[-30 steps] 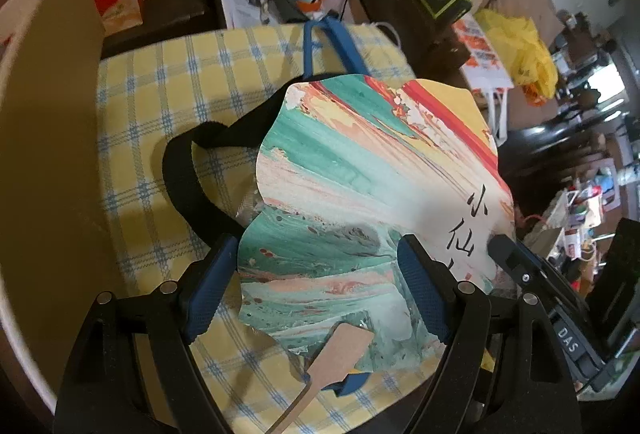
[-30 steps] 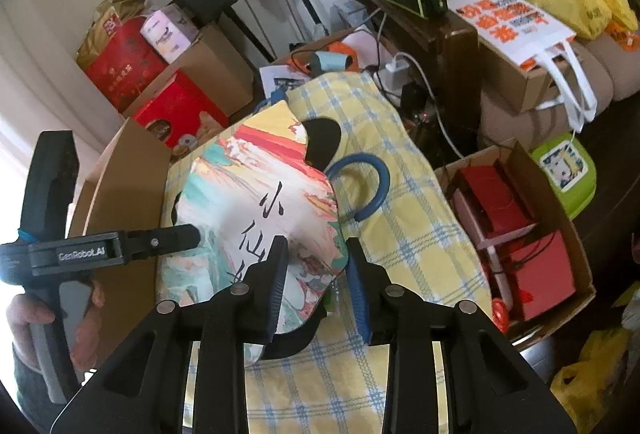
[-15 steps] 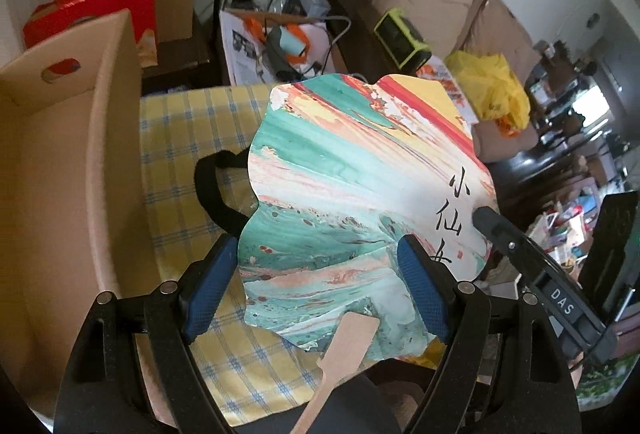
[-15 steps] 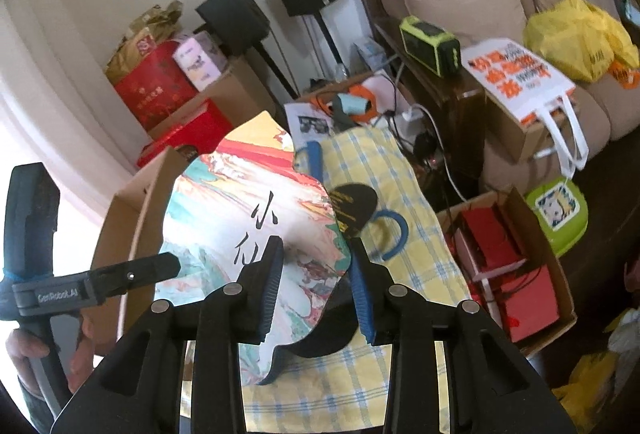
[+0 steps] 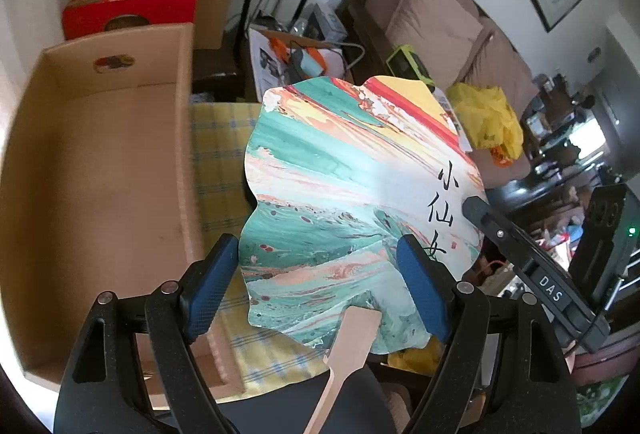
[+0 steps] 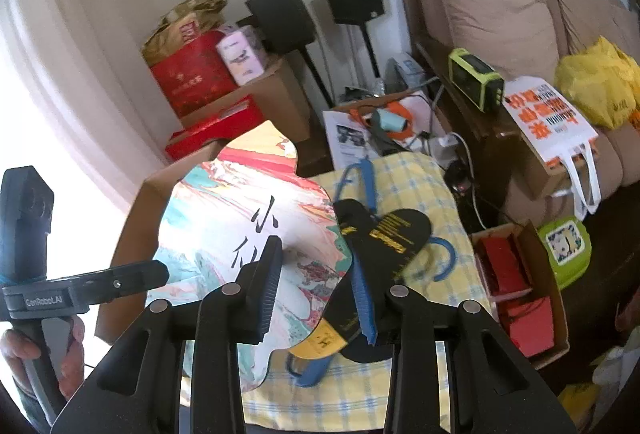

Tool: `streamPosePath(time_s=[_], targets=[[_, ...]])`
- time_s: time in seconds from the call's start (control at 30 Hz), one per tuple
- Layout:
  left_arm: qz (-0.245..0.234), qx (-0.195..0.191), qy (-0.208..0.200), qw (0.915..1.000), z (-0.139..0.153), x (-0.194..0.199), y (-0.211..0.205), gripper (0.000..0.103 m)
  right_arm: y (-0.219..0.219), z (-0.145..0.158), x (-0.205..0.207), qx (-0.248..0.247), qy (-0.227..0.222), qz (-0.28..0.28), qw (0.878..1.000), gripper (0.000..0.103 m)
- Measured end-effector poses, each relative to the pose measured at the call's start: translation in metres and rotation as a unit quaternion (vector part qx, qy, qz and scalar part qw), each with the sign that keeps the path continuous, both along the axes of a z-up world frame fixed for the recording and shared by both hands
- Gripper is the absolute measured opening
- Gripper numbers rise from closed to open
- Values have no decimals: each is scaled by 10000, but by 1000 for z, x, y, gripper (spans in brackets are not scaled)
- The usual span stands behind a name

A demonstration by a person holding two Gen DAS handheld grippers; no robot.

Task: Organize objects
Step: 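Lift the fan up off the black insoles with the left tool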

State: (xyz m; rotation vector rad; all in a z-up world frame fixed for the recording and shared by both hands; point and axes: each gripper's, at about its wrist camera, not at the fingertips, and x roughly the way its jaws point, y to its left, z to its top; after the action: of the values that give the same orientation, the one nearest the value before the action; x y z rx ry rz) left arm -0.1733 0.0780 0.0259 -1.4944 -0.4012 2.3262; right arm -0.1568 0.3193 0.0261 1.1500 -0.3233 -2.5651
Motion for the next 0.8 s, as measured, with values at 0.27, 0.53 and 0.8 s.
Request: streamPosePath(time_s=[0.27, 0.53, 0.8], targets=[[381, -117, 208, 9990, 17, 14, -48, 78, -42, 14, -5, -66, 117, 401, 9991, 34], [881, -87, 353, 9954, 18, 19, -97, 78, -94, 18, -16, -106, 128, 847, 9963, 34], [1258, -289, 418, 9908, 14, 14, -130, 78, -138, 16, -36, -152, 106, 1166, 9930, 35]])
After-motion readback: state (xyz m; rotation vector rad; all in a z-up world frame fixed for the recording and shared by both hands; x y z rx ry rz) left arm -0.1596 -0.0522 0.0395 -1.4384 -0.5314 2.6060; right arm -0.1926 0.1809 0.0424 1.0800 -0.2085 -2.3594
